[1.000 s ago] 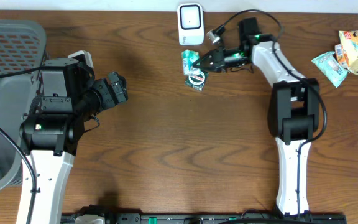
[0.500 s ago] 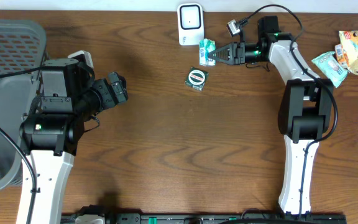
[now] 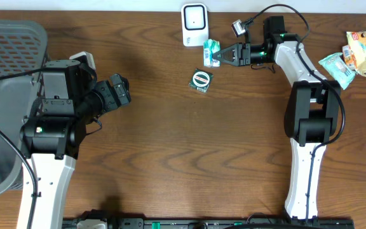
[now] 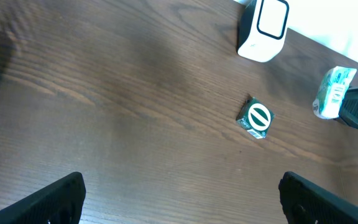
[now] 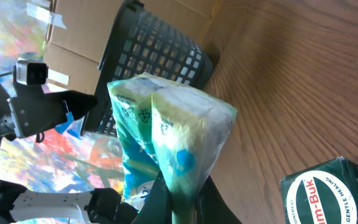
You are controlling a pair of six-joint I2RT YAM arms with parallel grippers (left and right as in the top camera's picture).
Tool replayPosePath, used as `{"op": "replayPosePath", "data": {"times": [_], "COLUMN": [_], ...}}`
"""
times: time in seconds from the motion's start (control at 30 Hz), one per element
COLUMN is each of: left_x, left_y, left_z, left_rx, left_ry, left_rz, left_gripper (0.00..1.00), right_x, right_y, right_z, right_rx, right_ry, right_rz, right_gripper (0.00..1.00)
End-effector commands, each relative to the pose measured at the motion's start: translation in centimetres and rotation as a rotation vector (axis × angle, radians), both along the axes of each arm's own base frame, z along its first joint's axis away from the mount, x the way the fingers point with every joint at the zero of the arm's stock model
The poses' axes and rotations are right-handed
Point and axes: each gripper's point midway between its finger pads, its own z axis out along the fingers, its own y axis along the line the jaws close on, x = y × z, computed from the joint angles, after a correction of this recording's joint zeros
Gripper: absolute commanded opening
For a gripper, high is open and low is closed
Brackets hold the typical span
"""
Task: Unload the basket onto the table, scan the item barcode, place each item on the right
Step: 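Lift the teal tissue pack up to the white scanner, then carry the teal tissue pack to the top right corner and release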
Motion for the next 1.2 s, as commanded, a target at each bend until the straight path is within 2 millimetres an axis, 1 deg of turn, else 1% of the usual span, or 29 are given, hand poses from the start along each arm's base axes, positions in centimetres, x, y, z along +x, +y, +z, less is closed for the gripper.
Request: {"op": "replayPosePath", "data": {"times": [0.0, 0.23, 0.43, 0.6, 0.63, 0.7, 0.77, 0.83, 0.87, 0.93, 1.0, 1.03, 1.07, 1.1, 1.13, 1.17], "left_x": [0.2, 0.2, 0.2, 0.2, 0.2, 0.2, 0.2, 0.2, 0.2, 0.2, 0.2, 0.2, 0.2, 0.2, 0.2, 0.2], "left_y": [0.2, 0.2, 0.2, 0.2, 0.2, 0.2, 0.2, 0.2, 0.2, 0.2, 0.2, 0.2, 0.2, 0.2, 0.2, 0.2], "left_z": [0.6, 0.6, 0.6, 0.6, 0.6, 0.6, 0.6, 0.6, 0.6, 0.6, 0.6, 0.6, 0.6, 0.6, 0.6, 0.6], "left_rx": [0.016, 0.016, 0.016, 0.016, 0.016, 0.016, 0.016, 0.016, 0.016, 0.016, 0.016, 0.016, 0.016, 0.016, 0.016, 0.016], "left_ry": [-0.019, -0.019, -0.019, -0.019, -0.019, -0.019, -0.019, -0.019, -0.019, -0.019, -0.019, -0.019, -0.019, -0.019, -0.019, -0.019], "left_rz": [-0.004, -0.004, -0.004, -0.004, -0.004, -0.004, -0.004, -0.004, -0.004, -0.004, -0.004, -0.004, -0.004, -0.004, -0.004, -0.004], "left_gripper": [0.98, 0.98, 0.98, 0.98, 0.98, 0.98, 0.98, 0.98, 0.98, 0.98, 0.98, 0.98, 0.98, 0.98, 0.98, 0.98], "right_x": [-0.4, -0.8, -0.9, -0.9, -0.8, -0.3, 0.7, 2.1, 3.0, 4.7, 6.1, 6.8, 7.2, 7.6, 8.4, 8.9], "right_y": [0.3, 1.3, 2.9, 4.2, 4.3, 4.1, 2.9, 1.0, -0.3, -2.5, -3.7, -3.5, -2.9, -1.9, -0.2, 0.6], "right_z": [1.5, 1.3, -0.5, -1.9, -2.2, -2.7, -2.6, -1.5, -0.5, 2.2, 5.1, 6.2, 7.0, 7.0, 6.7, 6.3], "right_rx": [0.021, 0.009, -0.097, -0.238, -0.288, -0.449, -0.659, -0.883, -1.007, -1.222, -1.397, -1.465, -1.506, -1.531, -1.556, -1.564], "right_ry": [-0.047, -0.023, 0.039, 0.029, 0.013, -0.037, -0.117, -0.223, -0.287, -0.429, -0.602, -0.709, -0.809, -0.903, -1.051, -1.109], "right_rz": [0.013, 0.030, 0.024, 0.003, -0.011, -0.066, -0.157, -0.281, -0.362, -0.530, -0.644, -0.656, -0.632, -0.575, -0.483, -0.451], "right_gripper": [0.01, 0.01, 0.01, 0.01, 0.01, 0.01, 0.01, 0.01, 0.01, 0.01, 0.01, 0.01, 0.01, 0.01, 0.01, 0.01]}}
